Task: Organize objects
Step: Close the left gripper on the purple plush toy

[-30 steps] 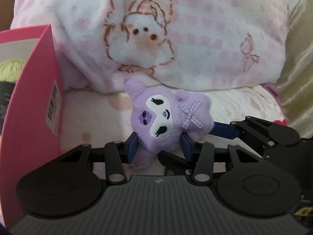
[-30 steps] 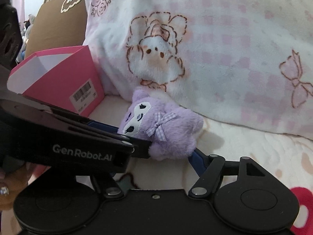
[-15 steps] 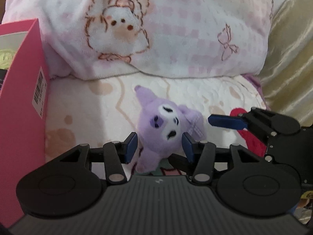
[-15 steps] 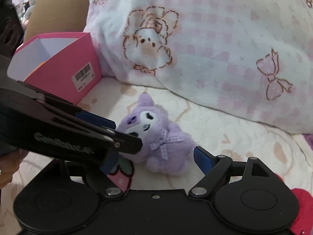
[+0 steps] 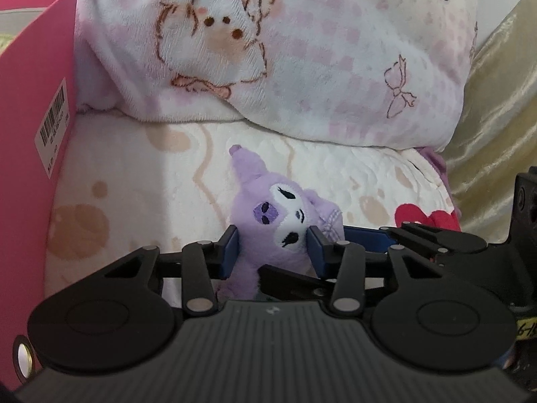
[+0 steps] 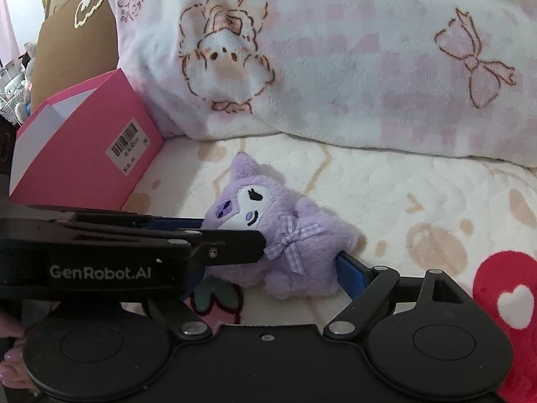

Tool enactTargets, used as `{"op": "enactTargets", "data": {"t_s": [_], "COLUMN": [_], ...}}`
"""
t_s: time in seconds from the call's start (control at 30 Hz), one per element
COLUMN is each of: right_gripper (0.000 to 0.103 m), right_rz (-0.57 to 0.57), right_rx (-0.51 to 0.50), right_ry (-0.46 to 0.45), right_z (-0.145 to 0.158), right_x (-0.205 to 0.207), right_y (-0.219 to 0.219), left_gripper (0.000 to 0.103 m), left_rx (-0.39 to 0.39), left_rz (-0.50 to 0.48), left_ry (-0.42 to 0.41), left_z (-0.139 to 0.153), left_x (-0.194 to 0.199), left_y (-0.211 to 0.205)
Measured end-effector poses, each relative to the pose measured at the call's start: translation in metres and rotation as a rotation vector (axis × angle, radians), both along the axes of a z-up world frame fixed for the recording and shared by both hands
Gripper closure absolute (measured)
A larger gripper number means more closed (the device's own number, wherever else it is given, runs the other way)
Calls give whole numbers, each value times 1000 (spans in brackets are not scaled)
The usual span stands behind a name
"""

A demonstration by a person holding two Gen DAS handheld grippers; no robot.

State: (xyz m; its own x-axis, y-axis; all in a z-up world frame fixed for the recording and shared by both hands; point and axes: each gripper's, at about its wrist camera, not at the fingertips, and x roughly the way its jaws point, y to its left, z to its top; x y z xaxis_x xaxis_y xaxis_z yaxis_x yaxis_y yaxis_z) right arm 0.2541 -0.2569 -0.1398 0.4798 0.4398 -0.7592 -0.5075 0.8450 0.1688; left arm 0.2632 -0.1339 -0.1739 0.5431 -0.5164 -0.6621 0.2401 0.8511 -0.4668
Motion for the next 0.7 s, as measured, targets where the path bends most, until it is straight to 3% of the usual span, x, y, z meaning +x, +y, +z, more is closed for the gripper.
{"op": "enactTargets", "data": {"t_s": [0.37,0.7], "right_gripper": [18,18], "right_rz": [41,30], "right_rx": [-94,-90], "right_ry": [-65,-58], "right_z": [21,53], "right_x": [-42,-89], "right_y": [14,30], "left_gripper": [61,61], "left_rx": [-64,-75], "left_rz": [-7,-12], "left_ry": [21,31], "left_z": [14,43], "left_x": [-36,-78], "left_y": [19,41]}}
